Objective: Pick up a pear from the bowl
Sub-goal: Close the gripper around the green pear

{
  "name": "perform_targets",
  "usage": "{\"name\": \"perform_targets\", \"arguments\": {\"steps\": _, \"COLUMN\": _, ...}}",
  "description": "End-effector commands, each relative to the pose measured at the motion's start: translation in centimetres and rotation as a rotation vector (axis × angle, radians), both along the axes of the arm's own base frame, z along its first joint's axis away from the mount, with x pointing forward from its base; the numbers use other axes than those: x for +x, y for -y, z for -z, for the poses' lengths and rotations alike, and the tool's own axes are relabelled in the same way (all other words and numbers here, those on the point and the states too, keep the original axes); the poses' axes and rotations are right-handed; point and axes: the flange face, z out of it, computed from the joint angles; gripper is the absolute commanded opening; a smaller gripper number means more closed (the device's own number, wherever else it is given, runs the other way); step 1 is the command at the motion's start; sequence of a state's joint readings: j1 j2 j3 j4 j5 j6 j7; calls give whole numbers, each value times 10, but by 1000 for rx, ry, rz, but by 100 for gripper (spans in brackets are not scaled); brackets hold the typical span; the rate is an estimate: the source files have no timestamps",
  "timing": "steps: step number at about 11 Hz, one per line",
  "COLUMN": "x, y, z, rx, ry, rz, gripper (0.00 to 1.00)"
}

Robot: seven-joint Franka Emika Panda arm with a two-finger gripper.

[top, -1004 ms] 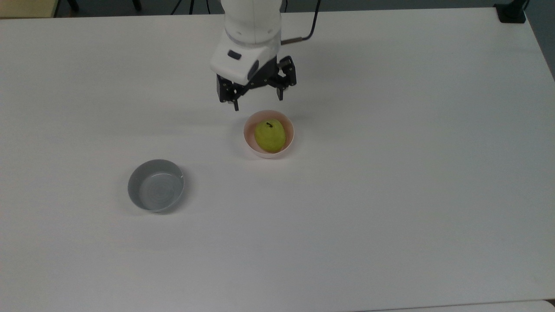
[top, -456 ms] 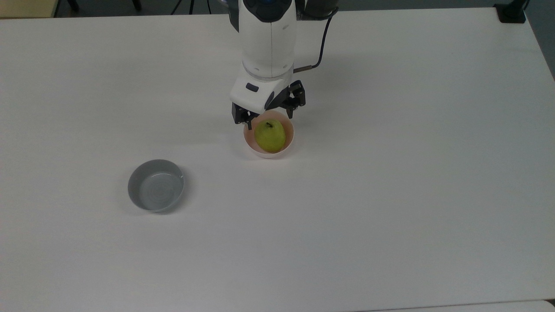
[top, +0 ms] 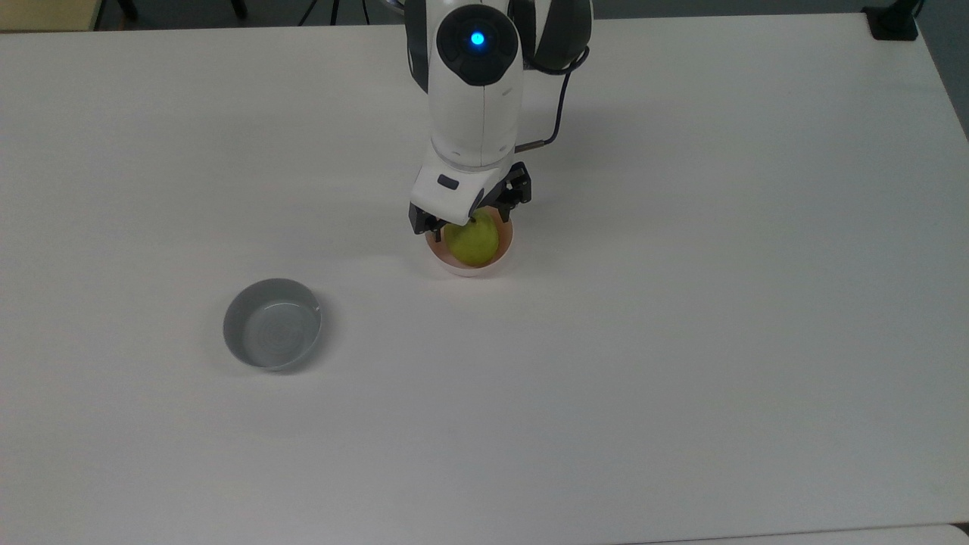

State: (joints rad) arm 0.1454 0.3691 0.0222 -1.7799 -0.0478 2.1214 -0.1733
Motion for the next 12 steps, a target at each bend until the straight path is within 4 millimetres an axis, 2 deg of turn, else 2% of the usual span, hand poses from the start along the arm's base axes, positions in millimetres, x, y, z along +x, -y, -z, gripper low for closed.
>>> {"name": "perform_targets", "arguments": {"steps": 1, "x": -4, "y": 0, "z": 5, "rx": -24, "ry": 17, "rz": -11, "gripper": 95}}
{"name": "perform_targets", "arguments": {"steps": 3, "x": -3, "y": -2, "z": 10, "rx": -25, "ry": 14, "rz": -9, "gripper": 82}}
{"name": "perform_targets", "arguments": {"steps": 7, "x": 0, "y": -4, "z": 11, "rx": -15, "ry": 58, "rz": -12, "gripper": 28}}
{"name": "perform_targets", "arguments": {"steps": 9, "x": 0, "y": -4, "z": 8, "rx": -15, "ry": 61, "rz": -13, "gripper": 18}}
{"name": "perform_targets", "arguments": {"steps": 11, "x": -1, "y": -2, "z": -1, "rx": -16, "ry": 62, "rz": -11, "gripper": 18}}
{"name": "perform_targets", "arguments": {"steps": 12, "x": -2, "y": -2, "z": -11, "rx": -14, "ry": 70, "rz": -8, "gripper": 18}}
